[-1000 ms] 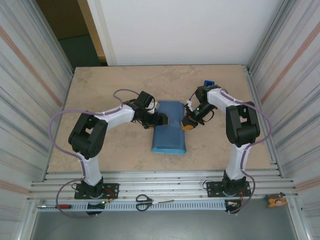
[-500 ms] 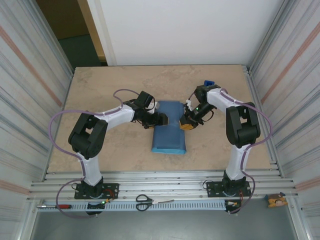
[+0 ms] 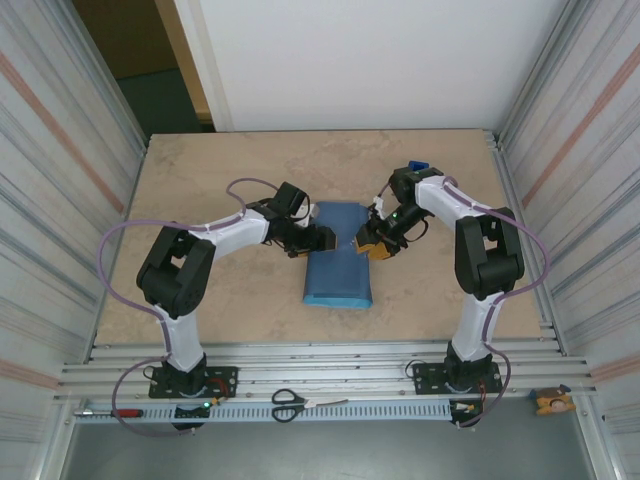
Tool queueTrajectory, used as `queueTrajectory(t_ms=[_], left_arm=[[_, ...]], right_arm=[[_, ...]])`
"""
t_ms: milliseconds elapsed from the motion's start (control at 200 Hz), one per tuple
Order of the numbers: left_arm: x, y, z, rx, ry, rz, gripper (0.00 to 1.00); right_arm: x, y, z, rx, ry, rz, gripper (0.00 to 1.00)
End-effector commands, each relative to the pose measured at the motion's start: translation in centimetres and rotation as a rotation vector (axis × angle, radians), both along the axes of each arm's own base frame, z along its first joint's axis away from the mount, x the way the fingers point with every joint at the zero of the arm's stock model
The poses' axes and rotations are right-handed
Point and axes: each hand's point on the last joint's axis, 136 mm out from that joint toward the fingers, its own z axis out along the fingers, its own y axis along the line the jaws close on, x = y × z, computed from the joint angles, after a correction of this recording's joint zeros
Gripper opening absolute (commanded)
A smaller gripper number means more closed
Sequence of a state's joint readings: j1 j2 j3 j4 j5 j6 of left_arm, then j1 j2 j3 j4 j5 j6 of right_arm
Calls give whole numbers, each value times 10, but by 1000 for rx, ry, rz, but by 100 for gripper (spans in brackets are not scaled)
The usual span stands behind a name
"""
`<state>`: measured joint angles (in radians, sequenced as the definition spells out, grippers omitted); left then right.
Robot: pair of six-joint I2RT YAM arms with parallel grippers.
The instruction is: Wrap the gift box in paper
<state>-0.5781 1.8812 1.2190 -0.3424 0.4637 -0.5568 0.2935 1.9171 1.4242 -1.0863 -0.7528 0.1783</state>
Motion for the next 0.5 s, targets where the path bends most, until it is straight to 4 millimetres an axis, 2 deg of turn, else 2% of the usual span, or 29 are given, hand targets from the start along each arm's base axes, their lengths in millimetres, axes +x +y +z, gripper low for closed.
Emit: queueTrajectory(t_ms=[0,215,491], left_arm=[[-50,30,-79,227,181,-29,74],[-50,29,-78,222,180,-29,73],[-49,28,-77,220,179,-32,73]], right_arm=[[6,4,14,7,-39,-13,46],[9,2,4,-42,-29,-26,35],[8,-6,-5,-147,-18,-25,38]])
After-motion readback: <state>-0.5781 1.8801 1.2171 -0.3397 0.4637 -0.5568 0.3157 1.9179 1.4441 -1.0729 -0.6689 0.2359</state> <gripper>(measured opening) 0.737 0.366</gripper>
